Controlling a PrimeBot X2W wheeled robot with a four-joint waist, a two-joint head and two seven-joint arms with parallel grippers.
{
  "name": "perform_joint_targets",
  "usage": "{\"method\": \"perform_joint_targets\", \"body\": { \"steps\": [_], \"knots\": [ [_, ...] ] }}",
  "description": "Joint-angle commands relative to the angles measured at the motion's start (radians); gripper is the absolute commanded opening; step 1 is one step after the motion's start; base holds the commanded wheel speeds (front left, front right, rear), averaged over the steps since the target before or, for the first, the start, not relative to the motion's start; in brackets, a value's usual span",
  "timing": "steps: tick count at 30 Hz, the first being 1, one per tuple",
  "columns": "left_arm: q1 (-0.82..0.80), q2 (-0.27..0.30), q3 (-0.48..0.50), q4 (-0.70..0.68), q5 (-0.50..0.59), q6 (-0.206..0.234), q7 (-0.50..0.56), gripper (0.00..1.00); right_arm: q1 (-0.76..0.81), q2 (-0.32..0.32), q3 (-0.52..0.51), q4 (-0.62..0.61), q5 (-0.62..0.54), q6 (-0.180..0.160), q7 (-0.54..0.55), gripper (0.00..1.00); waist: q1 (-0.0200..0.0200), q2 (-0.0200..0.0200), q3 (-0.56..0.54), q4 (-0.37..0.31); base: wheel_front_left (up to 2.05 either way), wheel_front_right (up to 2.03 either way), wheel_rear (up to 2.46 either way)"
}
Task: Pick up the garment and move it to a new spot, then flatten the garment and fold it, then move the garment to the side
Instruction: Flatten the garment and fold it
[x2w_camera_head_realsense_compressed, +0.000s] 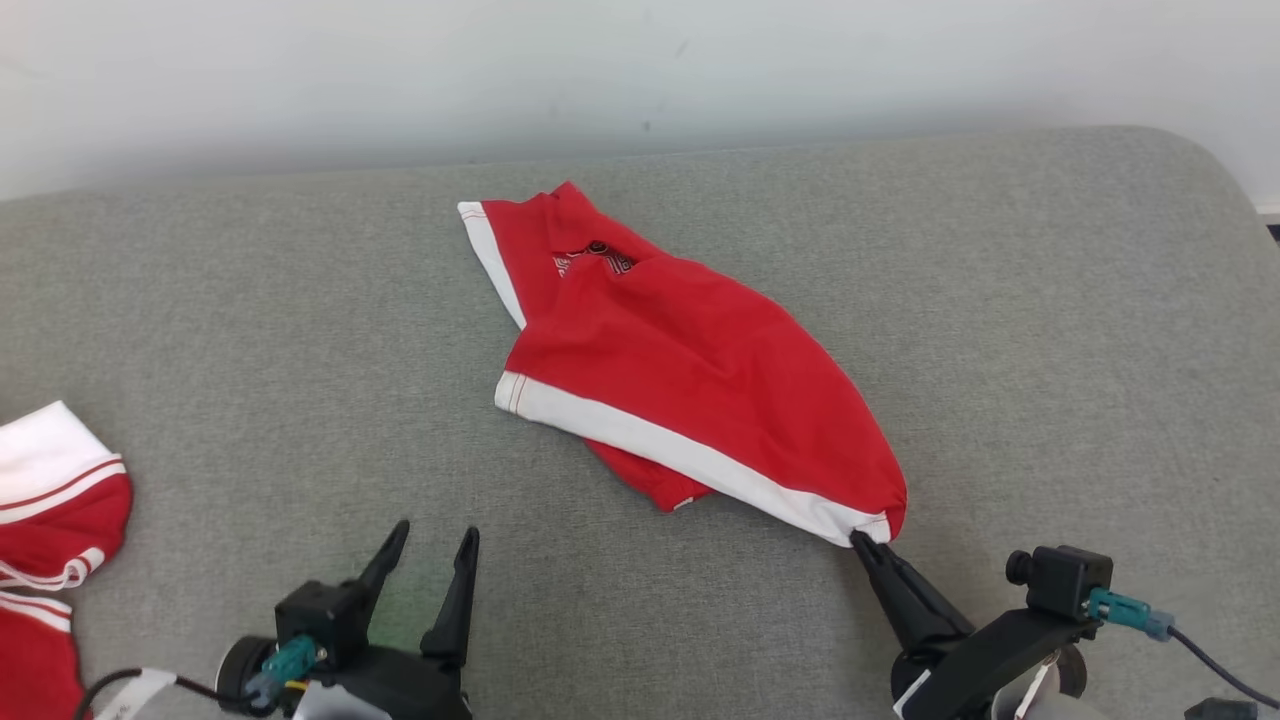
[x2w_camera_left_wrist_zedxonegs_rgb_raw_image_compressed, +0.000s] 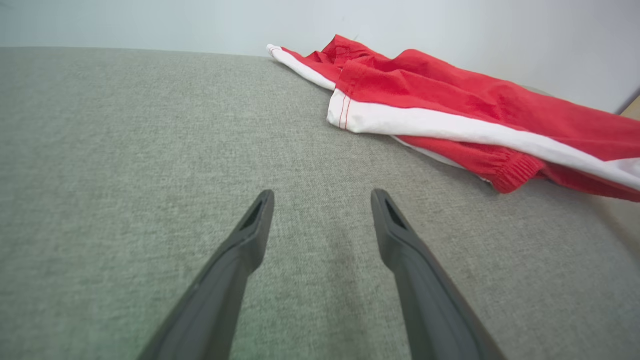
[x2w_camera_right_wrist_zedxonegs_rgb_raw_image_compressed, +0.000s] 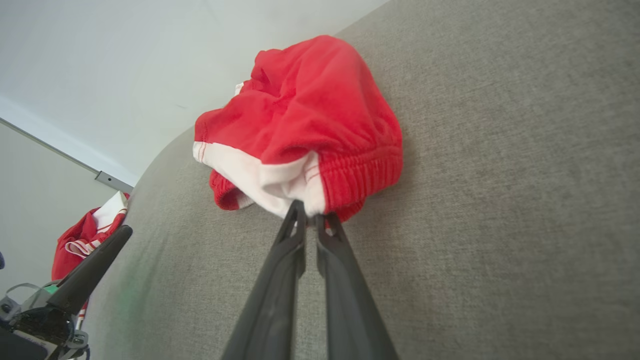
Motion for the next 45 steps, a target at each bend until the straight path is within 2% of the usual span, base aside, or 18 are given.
{"method": "perform_joint_targets", "body": {
  "steps": [1, 2, 3, 4, 12, 18, 25, 27, 29, 30, 31, 37, 45],
  "knots": [
    [-0.012, 0.001, 0.002, 0.004, -0.01, -0.004, -0.005, 1.0, -0.013, -0.01, 0.003, 0.006, 0.004, 0.0, 0.0, 0.0, 0.0, 0.0, 0.001, -0.009, 0.0, 0.0, 0.0],
    [-0.024, 0.001, -0.001, 0.006, -0.009, -0.007, -0.005, 1.0, -0.019, -0.015, 0.008, 0.014, 0.008, 0.0, 0.0, 0.0, 0.0, 0.0, 0.005, -0.012, 0.0, 0.0, 0.0],
    [-0.037, 0.001, -0.003, 0.01, -0.004, -0.008, -0.005, 1.0, -0.027, -0.018, 0.013, 0.02, 0.003, 0.0, 0.0, 0.14, 0.0, 0.0, 0.009, -0.016, 0.0, 0.0, 0.0],
    [-0.052, 0.001, -0.007, 0.015, -0.004, -0.009, -0.005, 1.0, -0.033, -0.014, 0.009, 0.02, -0.002, 0.0, 0.0, 1.0, 0.0, 0.0, 0.013, -0.021, 0.0, 0.0, 0.0],
    [-0.186, 0.002, 0.016, 0.096, 0.02, -0.022, -0.005, 1.0, -0.044, 0.017, -0.112, -0.008, -0.099, 0.0, 0.0, 1.0, 0.0, 0.0, 0.061, -0.09, 0.0, 0.0, 0.0],
    [-0.265, 0.008, 0.052, 0.187, 0.016, -0.029, -0.005, 1.0, -0.022, 0.064, -0.208, -0.017, -0.185, 0.0, 0.0, 1.0, 0.0, 0.0, 0.099, -0.148, 0.0, 0.0, 0.0],
    [-0.312, 0.015, 0.089, 0.251, 0.011, -0.035, -0.005, 1.0, -0.008, 0.099, -0.256, -0.032, -0.226, 0.0, 0.0, 1.0, 0.0, 0.0, 0.136, -0.19, 0.0, 0.0, 0.0],
    [-0.317, 0.015, 0.091, 0.265, 0.007, -0.039, -0.005, 0.53, -0.009, 0.104, -0.267, -0.038, -0.231, 0.0, 0.0, 1.0, 0.0, 0.0, 0.143, -0.195, 0.0, 0.0, 0.0],
    [-0.317, 0.013, 0.096, 0.279, 0.001, -0.041, -0.003, 0.4, -0.005, 0.107, -0.277, -0.041, -0.238, 0.0, 0.0, 1.0, 0.0, 0.0, 0.146, -0.197, 0.0, 0.0, 0.0],
    [-0.32, 0.013, 0.097, 0.282, -0.001, -0.043, -0.003, 0.23, -0.004, 0.109, -0.282, -0.043, -0.241, 0.0, 0.0, 1.0, 0.0, 0.0, 0.148, -0.196, 0.0, 0.0, 0.0],
    [-0.323, 0.012, 0.097, 0.279, -0.003, -0.044, -0.003, 0.0, -0.002, 0.111, -0.286, -0.044, -0.243, 0.0, 0.0, 1.0, 0.0, 0.0, 0.149, -0.195, 0.0, 0.0, 0.0],
    [-0.295, 0.012, 0.121, 0.221, -0.004, -0.043, -0.003, 0.0, 0.007, 0.117, -0.297, -0.04, -0.254, 0.0, 0.0, 1.0, 0.0, 0.0, 0.143, -0.171, 0.0, 0.0, 0.0],
    [-0.217, 0.01, 0.189, 0.126, 0.038, -0.029, -0.003, 0.0, 0.011, 0.108, -0.28, -0.028, -0.26, 0.0, 0.0, 1.0, 0.0, 0.0, 0.121, -0.1, 0.0, 0.0, 0.0]
  ]
}}
